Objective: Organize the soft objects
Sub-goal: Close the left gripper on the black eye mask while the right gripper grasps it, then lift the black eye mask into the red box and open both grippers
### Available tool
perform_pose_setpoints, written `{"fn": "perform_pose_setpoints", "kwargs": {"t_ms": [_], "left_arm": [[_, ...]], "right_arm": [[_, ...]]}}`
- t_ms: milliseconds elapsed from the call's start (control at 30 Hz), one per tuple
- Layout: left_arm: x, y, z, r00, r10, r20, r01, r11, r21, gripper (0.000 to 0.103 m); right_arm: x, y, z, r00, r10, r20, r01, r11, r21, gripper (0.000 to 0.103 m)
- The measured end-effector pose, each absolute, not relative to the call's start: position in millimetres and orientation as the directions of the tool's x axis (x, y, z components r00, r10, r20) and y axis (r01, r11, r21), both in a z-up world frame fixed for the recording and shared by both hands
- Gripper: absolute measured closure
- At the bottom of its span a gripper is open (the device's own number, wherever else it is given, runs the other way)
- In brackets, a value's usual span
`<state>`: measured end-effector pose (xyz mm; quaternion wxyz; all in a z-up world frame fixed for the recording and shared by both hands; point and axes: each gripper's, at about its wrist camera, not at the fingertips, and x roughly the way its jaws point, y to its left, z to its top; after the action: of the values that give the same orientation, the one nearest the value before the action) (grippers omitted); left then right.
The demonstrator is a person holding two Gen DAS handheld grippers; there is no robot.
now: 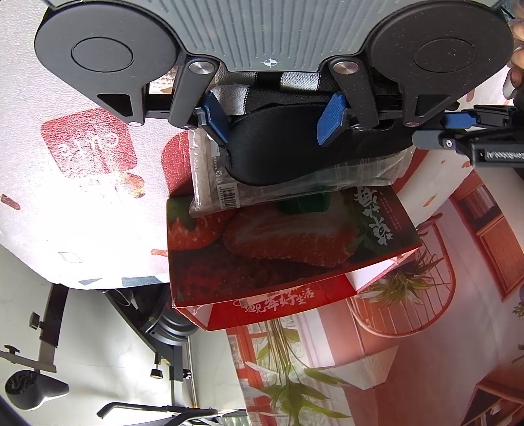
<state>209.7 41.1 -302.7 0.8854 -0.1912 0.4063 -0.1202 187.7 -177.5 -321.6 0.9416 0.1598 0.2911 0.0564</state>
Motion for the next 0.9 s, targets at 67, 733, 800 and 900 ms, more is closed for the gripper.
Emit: {"fn": "perform_pose_setpoints", "kwargs": {"t_ms": [67, 733, 800, 900], "left_arm": [[209, 40, -303, 0.645, -0.342, -0.683, 0.055, 0.912, -0.405, 0.066], [209, 41, -307, 0.647, -0.328, -0.689, 0.055, 0.921, -0.387, 0.072], [208, 42, -305, 0.653, -0.328, -0.682, 0.057, 0.920, -0.387, 0.073], [207, 43, -301, 0.666, -0.329, -0.670, 0.058, 0.918, -0.393, 0.076]], "right_arm": [[190, -179, -321, 0.823, 0.200, -0.531, -0.013, 0.942, 0.335, 0.041], [232, -197, -327, 0.771, 0.286, -0.569, 0.021, 0.881, 0.472, 0.039], [231, -194, -322, 0.771, 0.277, -0.574, 0.010, 0.896, 0.445, 0.042], [227, -193, -310, 0.786, 0.270, -0.556, -0.011, 0.906, 0.424, 0.053]]}}
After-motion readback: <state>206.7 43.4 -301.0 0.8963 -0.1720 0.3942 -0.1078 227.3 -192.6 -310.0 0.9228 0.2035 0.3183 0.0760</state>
